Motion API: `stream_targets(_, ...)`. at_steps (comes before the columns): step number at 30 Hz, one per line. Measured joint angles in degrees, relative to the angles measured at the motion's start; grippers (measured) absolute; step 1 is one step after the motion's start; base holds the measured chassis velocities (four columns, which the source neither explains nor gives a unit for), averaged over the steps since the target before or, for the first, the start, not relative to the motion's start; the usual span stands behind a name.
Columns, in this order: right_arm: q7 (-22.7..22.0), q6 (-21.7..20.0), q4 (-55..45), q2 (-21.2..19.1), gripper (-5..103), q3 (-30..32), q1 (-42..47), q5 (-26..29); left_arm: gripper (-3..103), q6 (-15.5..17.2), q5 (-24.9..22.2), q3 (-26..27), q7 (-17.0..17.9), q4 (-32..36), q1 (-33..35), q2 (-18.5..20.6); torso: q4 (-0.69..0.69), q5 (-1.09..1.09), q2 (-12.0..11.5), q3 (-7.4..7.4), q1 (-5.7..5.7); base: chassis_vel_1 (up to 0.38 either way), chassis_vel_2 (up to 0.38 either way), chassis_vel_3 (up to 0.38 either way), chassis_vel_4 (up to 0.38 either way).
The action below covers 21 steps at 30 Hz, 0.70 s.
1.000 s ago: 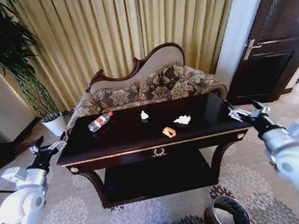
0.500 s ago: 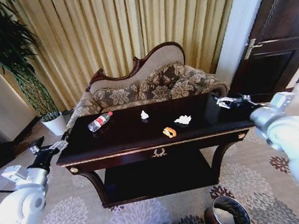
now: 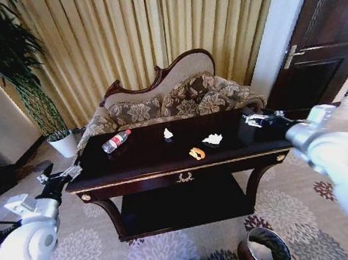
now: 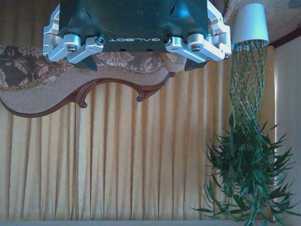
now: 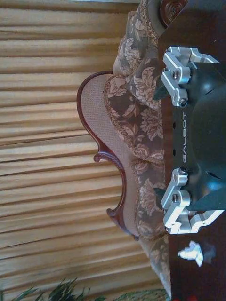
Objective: Move to the front of the table and place the trash on the table into the trash bin.
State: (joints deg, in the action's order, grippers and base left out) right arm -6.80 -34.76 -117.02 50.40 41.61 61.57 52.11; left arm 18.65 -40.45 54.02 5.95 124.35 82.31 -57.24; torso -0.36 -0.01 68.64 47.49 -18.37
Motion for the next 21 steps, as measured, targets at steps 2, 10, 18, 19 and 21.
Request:
stream_targets(2,0.01,-0.52,2.02,0.60,100,-2.22,-2.93,-0.90,100,0.00,0.17,-0.04,-0.21,-0.27,-0.36,0.12,0.01,0.04,0.00,0.01,0.00,0.000,0.000,0.000,0.000)
stream_targets(10,0.00,-1.55,9.32,2.22,100,-9.85,-10.77,-7.50,100,2.36,-1.19,0.48,-0.36,-0.35,-0.36,4.00,0.00,0.01,0.00,0.01,-0.01,0.000,0.000,0.000,0.000)
stream_targets(18,0.01,-2.85,11.35,2.75,100,-14.44,-10.31,-11.10,100,6.79,-4.48,0.76,1.79,0.45,-0.23,7.28,-0.01,0.01,0.00,0.01,0.00,0.000,0.000,0.000,0.000)
stream_targets(19,0.01,-2.85,11.35,2.75,100,-14.44,-10.31,-11.10,100,6.79,-4.48,0.76,1.79,0.45,-0.23,7.28,-0.01,0.01,0.00,0.01,0.00,0.000,0.000,0.000,0.000)
stream_targets(21,0.00,-2.87,11.73,2.61,100,-14.67,-9.97,-11.56,100,6.88,-4.96,0.79,2.00,0.10,-0.23,7.91,-0.02,0.01,0.00,0.00,0.00,0.000,0.000,0.000,0.000)
